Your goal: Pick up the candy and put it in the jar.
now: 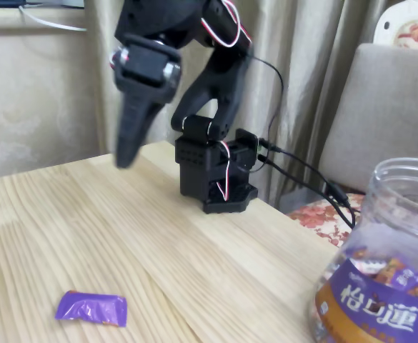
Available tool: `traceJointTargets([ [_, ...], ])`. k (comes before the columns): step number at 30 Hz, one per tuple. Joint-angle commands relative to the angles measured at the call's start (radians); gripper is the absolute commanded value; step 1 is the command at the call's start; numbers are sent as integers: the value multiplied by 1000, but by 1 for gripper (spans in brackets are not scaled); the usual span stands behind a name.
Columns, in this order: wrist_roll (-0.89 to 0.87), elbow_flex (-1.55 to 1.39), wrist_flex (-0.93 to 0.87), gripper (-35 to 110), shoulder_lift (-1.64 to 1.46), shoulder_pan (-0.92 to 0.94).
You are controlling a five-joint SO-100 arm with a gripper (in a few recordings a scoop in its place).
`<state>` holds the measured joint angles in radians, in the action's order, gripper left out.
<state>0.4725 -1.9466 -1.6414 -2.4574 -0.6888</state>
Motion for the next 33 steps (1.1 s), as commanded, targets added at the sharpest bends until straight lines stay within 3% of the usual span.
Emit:
traceJointTargets([
  [1, 25, -35, 49, 39, 20, -51],
  [16, 212, -232, 440, 42, 276, 268],
  [33, 121, -285, 480, 39, 222, 356],
])
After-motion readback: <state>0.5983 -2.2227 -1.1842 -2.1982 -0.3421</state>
